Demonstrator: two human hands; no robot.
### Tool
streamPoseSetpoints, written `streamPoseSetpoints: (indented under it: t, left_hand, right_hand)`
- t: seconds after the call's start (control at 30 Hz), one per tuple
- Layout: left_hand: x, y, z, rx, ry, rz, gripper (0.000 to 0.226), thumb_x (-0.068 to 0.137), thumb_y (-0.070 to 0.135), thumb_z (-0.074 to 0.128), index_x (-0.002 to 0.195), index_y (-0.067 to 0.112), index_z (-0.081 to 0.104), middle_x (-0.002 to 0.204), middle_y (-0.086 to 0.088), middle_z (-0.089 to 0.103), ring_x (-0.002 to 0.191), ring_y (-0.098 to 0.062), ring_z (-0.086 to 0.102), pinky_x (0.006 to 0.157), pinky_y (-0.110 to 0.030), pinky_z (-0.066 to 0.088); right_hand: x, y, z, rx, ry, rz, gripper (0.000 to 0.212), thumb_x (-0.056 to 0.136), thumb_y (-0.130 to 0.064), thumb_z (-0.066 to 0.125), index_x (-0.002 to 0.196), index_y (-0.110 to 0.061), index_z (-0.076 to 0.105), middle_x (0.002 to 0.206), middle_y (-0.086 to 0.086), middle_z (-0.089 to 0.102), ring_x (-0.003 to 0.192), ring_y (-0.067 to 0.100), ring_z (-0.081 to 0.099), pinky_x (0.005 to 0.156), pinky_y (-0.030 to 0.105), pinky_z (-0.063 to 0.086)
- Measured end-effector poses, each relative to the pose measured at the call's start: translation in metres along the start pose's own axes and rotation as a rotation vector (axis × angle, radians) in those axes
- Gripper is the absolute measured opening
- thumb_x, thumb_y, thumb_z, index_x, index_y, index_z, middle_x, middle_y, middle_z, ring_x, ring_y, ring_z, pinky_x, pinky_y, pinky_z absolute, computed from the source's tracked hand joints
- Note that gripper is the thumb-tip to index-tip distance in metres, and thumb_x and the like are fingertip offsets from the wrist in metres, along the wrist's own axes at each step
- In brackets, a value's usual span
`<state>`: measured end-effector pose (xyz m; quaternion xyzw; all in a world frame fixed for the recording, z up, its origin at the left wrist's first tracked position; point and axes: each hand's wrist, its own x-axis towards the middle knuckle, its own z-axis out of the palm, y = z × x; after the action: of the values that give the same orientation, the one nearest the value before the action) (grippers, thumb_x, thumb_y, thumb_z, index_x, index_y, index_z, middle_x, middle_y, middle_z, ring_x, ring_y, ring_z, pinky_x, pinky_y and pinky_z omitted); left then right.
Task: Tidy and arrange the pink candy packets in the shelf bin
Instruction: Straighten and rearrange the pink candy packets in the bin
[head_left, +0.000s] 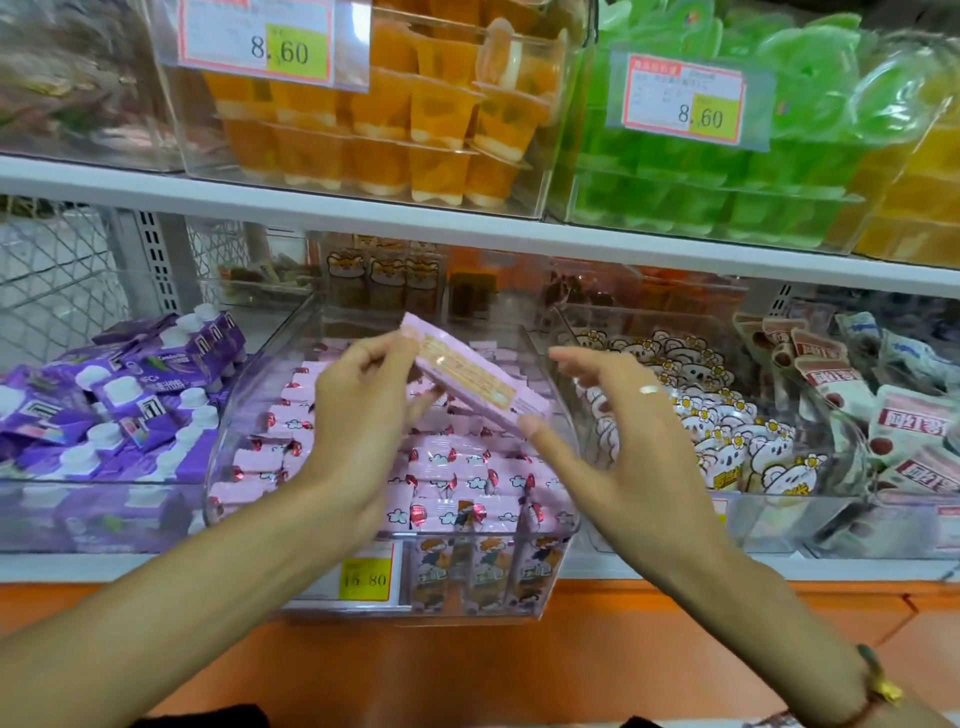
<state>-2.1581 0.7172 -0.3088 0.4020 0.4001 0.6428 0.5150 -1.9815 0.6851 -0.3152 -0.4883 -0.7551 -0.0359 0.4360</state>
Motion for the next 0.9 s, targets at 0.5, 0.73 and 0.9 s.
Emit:
streamPoseSetpoints:
  t: [0.5,0.73,0.9]
  left_hand:
    - [-0.009,-0.003,-0.002,0.214,-0.396,-0.128,0.03,0.08,0.053,0.059,0.1,0.035,0.072,0.104,0.016,0.071,0.102,-0.001,0.064,0.09,-0.027,0.05]
    - [-0.016,-0.003,0.002,0.149,-0.368,0.039,0.036,0.086,0.029,0.063,0.122,0.026,0.059,0.114,0.01,0.069,0.102,-0.001,0.065,0.075,-0.01,0.051]
    - [-0.011,-0.003,0.005,0.373,-0.339,0.381,0.04,0.085,0.022,0.067,0.123,0.03,0.057,0.118,0.017,0.064,0.11,0.004,0.057,0.094,-0.019,0.047]
  right_hand:
    - [0.012,-0.015,0.0,1.019,-0.225,0.671,0.042,0.08,-0.039,0.057,0.102,-0.004,0.066,0.085,0.01,0.073,0.063,0.015,0.066,0.059,0.022,0.053]
    - [0.008,-0.015,0.003,0.706,-0.193,0.457,0.04,0.083,-0.049,0.05,0.095,-0.014,0.065,0.087,-0.001,0.072,0.083,0.011,0.068,0.068,0.015,0.051]
    - [0.006,-0.013,0.001,0.394,0.034,0.193,0.036,0.089,-0.048,0.053,0.121,-0.033,0.049,0.107,-0.022,0.057,0.099,0.003,0.056,0.077,0.012,0.044]
